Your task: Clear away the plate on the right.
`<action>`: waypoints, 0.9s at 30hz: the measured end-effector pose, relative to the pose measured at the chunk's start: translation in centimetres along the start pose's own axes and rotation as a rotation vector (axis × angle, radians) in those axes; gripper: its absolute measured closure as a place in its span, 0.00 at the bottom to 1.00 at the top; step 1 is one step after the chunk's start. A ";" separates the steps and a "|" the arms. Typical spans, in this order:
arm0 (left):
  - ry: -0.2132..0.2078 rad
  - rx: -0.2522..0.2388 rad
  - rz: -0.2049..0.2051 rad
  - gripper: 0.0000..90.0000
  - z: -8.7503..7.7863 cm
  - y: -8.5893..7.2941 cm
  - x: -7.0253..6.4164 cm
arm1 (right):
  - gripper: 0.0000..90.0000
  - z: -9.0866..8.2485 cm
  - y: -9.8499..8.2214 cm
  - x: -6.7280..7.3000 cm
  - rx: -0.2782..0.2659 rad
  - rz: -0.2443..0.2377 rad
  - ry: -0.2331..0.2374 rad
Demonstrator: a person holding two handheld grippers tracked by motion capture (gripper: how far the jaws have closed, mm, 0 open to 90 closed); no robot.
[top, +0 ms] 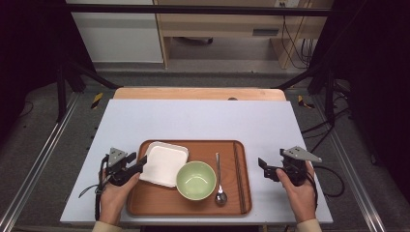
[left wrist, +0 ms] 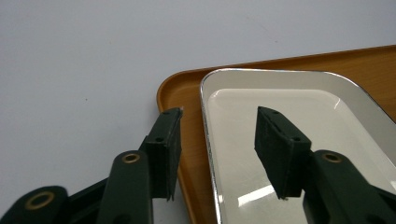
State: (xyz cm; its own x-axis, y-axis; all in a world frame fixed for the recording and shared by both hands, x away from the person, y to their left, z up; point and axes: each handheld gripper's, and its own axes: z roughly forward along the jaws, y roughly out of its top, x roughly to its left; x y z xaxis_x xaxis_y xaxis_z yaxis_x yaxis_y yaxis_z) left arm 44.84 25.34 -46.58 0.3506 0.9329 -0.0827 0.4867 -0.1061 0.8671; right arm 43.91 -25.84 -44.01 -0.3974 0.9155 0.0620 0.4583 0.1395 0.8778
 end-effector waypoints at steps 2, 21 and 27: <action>-0.004 -0.004 0.003 0.51 0.0 0.1 0.0 | 0.10 0.0 0.0 0.0 0.001 0.000 0.000; -0.095 -0.050 0.147 0.06 0.2 2.2 0.2 | 0.07 -0.3 0.0 -0.3 -0.016 0.017 -0.004; -0.110 -0.085 0.178 0.05 -0.2 3.0 0.8 | 0.07 -0.6 0.0 -0.8 -0.025 0.032 -0.015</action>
State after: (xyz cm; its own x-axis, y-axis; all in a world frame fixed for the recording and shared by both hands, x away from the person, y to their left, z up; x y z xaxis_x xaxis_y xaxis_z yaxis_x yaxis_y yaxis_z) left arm 46.42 25.81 -43.95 0.5121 0.8585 0.0260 0.3424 -0.2318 0.9105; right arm 43.79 -26.77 -43.78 -0.3708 0.9250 0.0831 0.4502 0.1008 0.8872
